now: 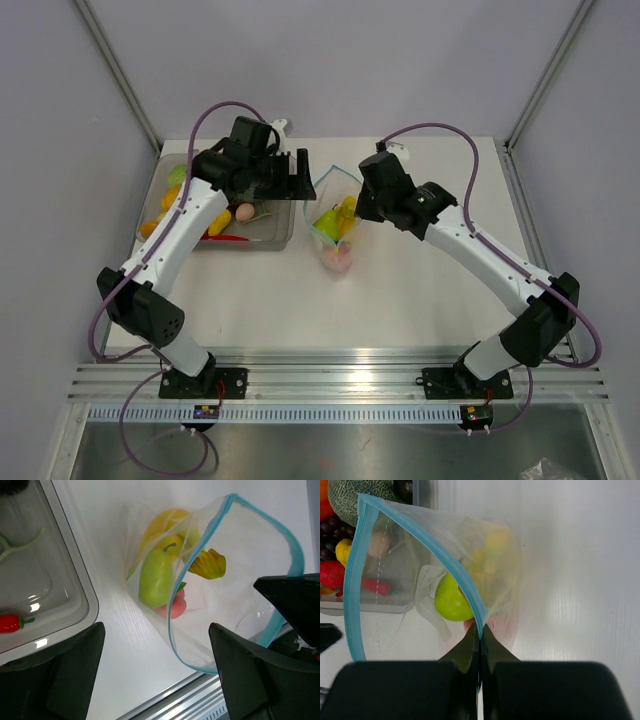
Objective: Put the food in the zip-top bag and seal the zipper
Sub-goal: Adjust the zipper food storage bag at the center of the board, then pick up the fake fruit from the bin.
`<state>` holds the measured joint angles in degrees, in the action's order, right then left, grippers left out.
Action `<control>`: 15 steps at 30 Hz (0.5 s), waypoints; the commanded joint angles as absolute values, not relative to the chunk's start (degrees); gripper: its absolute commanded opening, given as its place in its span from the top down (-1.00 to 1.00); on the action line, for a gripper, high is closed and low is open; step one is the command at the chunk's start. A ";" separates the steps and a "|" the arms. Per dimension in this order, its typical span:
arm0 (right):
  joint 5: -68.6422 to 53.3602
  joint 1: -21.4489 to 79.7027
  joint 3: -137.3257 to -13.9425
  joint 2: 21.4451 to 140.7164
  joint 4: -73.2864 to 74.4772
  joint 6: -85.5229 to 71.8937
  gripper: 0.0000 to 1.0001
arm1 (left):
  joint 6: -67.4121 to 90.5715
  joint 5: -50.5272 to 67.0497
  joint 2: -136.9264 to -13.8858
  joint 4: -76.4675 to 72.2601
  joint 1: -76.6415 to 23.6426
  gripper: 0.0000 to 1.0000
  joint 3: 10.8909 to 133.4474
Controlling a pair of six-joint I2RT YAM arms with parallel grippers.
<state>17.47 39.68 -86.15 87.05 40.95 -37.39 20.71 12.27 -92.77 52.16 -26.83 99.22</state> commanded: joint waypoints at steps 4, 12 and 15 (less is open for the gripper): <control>18.63 39.38 -90.00 86.66 39.99 -37.88 0.99 | 23.01 17.83 -88.06 49.66 -14.78 -0.67 100.03; 17.14 39.38 -90.35 87.62 39.03 -37.79 0.99 | 22.68 5.65 -93.95 45.27 -8.88 -0.54 92.11; 16.52 39.38 -90.35 88.24 38.67 -37.71 0.99 | 22.58 -2.78 -99.56 45.18 -8.79 -0.47 92.11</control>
